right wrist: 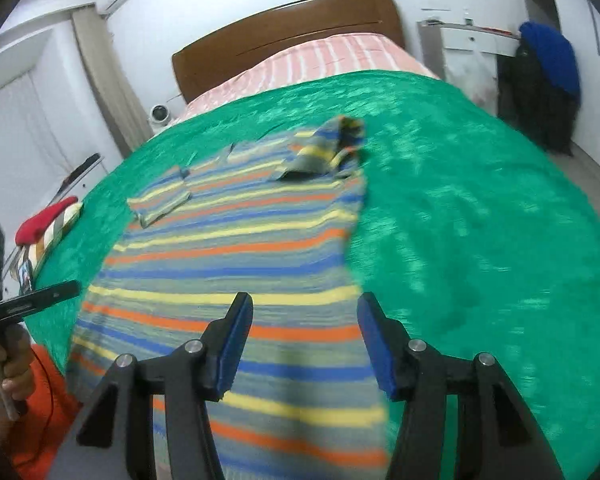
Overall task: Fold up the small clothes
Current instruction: 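Lower the sweater flat onto the bed and open both grippers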
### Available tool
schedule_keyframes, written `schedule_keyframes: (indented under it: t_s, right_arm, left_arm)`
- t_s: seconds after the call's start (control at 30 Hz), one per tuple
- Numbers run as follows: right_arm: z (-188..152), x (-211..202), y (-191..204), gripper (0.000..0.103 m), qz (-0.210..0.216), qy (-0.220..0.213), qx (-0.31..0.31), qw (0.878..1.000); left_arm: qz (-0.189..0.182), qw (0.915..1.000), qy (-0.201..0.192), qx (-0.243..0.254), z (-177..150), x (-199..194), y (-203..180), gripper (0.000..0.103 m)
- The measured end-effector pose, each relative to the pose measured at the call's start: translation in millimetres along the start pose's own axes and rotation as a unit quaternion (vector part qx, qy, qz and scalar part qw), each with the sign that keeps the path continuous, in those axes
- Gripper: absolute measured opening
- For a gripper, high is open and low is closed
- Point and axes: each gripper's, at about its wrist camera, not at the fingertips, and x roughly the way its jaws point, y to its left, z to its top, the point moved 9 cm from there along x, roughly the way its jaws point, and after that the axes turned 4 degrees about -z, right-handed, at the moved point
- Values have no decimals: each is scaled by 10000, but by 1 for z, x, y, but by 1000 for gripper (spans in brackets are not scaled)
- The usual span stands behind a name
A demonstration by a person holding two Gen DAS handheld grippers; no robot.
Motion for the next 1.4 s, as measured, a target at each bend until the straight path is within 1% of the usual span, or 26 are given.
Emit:
schedule_keyframes:
  t_s: [0.03,0.07,0.1,0.13,0.17,0.2,0.27,0.37,0.47,0.73,0.97,1.07,1.13,1.4]
  right_arm:
    - [-6,11,5,54,22,90,-65,9999]
    - [-11,18,7,55,14,178,-131,9998]
    - [-21,29,8,55,-72,344,-263,9990]
    - [-26,33,7,56,-127,395,-343,9985]
    - [-29,34,2,58,-141,365,-415,9984]
    - [-30,33,3,59,-142,295,-459,9984]
    - [-31,34,4,69,-89,232,-458,9986]
    - [-34,41,11,76,-101,133,-537,9984]
    - [-38,41,15,79,-234,50,-672,9975]
    - [-38,42,13,80,-221,12,-715,9972]
    - [-39,41,13,81,-195,39,-693,9974]
    - [-39,41,13,82,-197,42,-692,9974]
    - [-39,41,14,82,-195,44,-692,9974]
    - [-41,40,14,85,-229,71,-723,9971]
  left_arm:
    - [54,9999,71,47,-4,12,0,78]
    - [166,9998,58,135,-10,22,2,83]
    - [261,9994,-69,211,-9,24,6,93]
    - [358,9987,-237,285,-10,24,7,96]
    - [433,9979,-348,326,-11,24,8,101]
    - [480,9975,-409,331,-11,28,7,102]
    - [509,9970,-478,339,-10,29,8,103]
    - [475,9967,-573,324,-12,28,10,103]
    - [454,9969,-568,315,-12,28,11,103]
    - [511,9970,-498,315,-12,28,10,103]
    - [571,9978,-206,265,-14,28,11,103]
    - [674,9968,-100,427,-17,28,8,103]
    - [708,9957,-145,575,-18,28,6,103]
    - [561,9963,-72,645,-19,24,6,103]
